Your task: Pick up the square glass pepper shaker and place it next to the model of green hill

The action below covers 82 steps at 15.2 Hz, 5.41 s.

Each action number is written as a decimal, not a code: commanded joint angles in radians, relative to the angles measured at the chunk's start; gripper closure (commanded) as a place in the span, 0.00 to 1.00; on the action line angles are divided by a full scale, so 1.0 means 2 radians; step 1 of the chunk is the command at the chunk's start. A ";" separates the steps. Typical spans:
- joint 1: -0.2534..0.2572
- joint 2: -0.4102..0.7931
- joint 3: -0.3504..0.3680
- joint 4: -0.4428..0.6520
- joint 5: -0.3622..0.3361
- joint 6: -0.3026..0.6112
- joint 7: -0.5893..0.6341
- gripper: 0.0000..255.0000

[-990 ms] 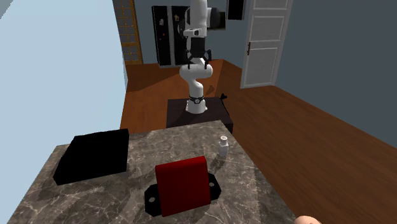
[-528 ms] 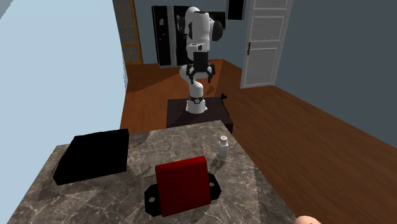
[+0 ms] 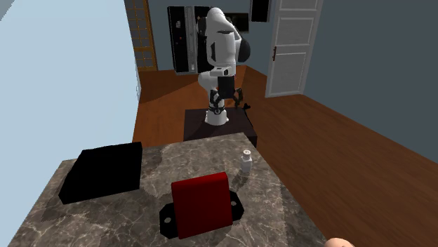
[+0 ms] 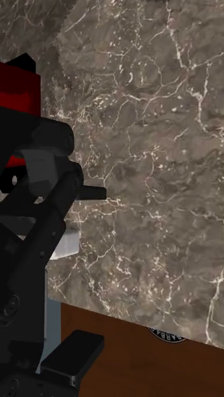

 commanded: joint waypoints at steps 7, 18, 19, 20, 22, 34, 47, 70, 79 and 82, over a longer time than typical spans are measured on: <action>0.015 0.144 -0.002 0.073 0.045 0.085 -0.039 0.00; 0.014 0.300 0.016 0.184 0.092 0.144 -0.079 0.00; 0.014 0.306 0.017 0.184 0.093 0.148 -0.080 0.00; 0.014 0.311 0.017 0.185 0.094 0.153 -0.081 0.00; 0.013 0.322 0.019 0.187 0.096 0.161 -0.082 0.00; 0.013 0.325 0.019 0.188 0.097 0.164 -0.082 1.00; 0.016 0.299 0.015 0.201 0.088 0.125 -0.074 1.00; 0.018 0.244 0.008 0.283 0.068 -0.011 -0.052 1.00; -0.022 0.219 -0.015 0.264 0.085 -0.024 -0.122 1.00; -0.042 0.213 -0.027 0.258 0.095 -0.028 -0.159 1.00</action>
